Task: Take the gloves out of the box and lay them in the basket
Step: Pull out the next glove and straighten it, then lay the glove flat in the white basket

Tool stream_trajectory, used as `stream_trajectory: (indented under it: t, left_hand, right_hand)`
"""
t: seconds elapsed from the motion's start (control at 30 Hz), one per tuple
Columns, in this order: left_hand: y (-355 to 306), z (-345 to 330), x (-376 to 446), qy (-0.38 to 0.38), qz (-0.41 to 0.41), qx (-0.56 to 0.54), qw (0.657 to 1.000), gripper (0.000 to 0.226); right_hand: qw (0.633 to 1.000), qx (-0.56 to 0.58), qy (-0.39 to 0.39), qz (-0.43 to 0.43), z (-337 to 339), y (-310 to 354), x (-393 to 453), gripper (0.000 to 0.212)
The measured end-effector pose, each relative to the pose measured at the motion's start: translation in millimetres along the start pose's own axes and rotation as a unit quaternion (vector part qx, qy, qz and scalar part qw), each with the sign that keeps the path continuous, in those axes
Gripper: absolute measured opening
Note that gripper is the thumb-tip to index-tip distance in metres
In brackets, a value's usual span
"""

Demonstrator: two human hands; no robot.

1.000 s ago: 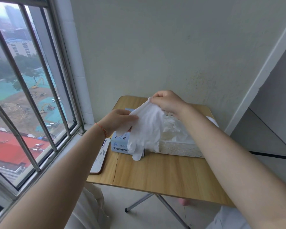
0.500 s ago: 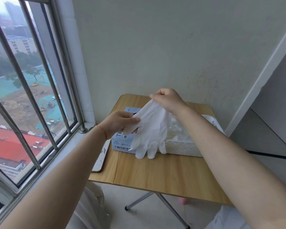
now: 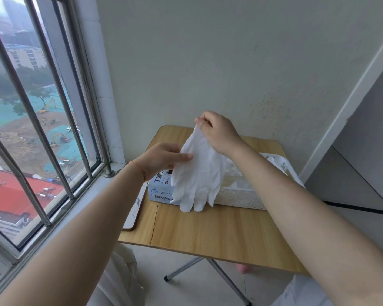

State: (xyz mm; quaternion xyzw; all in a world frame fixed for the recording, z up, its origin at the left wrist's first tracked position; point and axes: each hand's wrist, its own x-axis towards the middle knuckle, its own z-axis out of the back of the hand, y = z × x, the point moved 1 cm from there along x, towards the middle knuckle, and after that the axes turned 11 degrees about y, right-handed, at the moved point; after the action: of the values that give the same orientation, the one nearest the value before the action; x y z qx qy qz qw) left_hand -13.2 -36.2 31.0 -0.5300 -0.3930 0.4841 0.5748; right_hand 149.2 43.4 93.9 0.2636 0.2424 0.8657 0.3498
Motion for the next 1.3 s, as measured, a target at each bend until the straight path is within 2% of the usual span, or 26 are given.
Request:
stream_trajectory:
  t: [0.13, 0.2, 0.3, 0.43, 0.53, 0.63, 0.73, 0.8, 0.87, 0.93, 0.97, 1.03, 1.07, 1.13, 1.2, 1.3]
  left_hand:
    - [16, 4, -4, 0.032, 0.073, -0.006, 0.997, 0.047]
    - [25, 6, -5, 0.039, 0.08, -0.035, 0.995, 0.053]
    - [24, 4, -5, 0.028, 0.045, -0.1, 0.994, 0.024]
    - [4, 1, 3, -0.008, 0.019, -0.139, 0.99, 0.019]
    - [-13, -6, 12, -0.05, 0.025, -0.125, 0.991, 0.012]
    - [-29, -18, 32, -0.105, 0.05, -0.031, 0.993, 0.015]
    - [-46, -22, 62, -0.157, 0.064, 0.098, 0.981, 0.013]
    - [-59, -32, 96, -0.131, 0.075, 0.204, 0.967, 0.016]
    - [-63, -44, 127, -0.1, 0.108, 0.339, 0.929, 0.026]
    - [-59, -62, 151, -0.109, 0.132, 0.433, 0.885, 0.036]
    - [-54, -69, 156, -0.126, 0.127, 0.466, 0.867, 0.041]
    - [-44, -86, 160, -0.148, 0.057, 0.505, 0.849, 0.039]
    - [-39, -96, 160, -0.141, 0.005, 0.511, 0.848, 0.034]
    - [-31, -113, 153, -0.072, -0.072, 0.522, 0.847, 0.028]
    - [-19, -126, 148, 0.021, -0.045, 0.571, 0.819, 0.04]
    - [1, -125, 144, 0.065, 0.03, 0.645, 0.761, 0.066]
  right_hand:
    - [0.995, -0.09, -0.049, -0.018, 12, -4, -1, 0.03]
    - [0.99, -0.121, -0.067, -0.033, 18, -8, -2, 0.029]
    - [0.987, -0.129, -0.074, -0.063, 24, -17, -5, 0.03]
    - [0.991, -0.056, -0.069, -0.104, 30, -31, -7, 0.031]
    - [0.989, -0.002, -0.072, -0.125, 37, -42, -8, 0.033]
    - [0.984, 0.032, -0.069, -0.161, 48, -57, -12, 0.037]
    - [0.974, 0.05, -0.063, -0.21, 57, -79, -19, 0.032]
    - [0.964, 0.063, -0.08, -0.248, 67, -107, -26, 0.032]
    - [0.951, 0.05, -0.086, -0.291, 75, -133, -39, 0.035]
    - [0.941, 0.007, -0.07, -0.33, 79, -159, -52, 0.035]
    - [0.938, -0.02, -0.053, -0.342, 77, -168, -57, 0.035]
    - [0.933, -0.065, -0.034, -0.353, 71, -185, -64, 0.032]
    - [0.931, -0.082, -0.031, -0.353, 68, -192, -64, 0.029]
    - [0.929, -0.119, -0.03, -0.35, 62, -195, -64, 0.024]
    - [0.917, -0.18, -0.014, -0.356, 58, -191, -63, 0.028]
    - [0.894, -0.287, 0.02, -0.343, 54, -187, -64, 0.041]
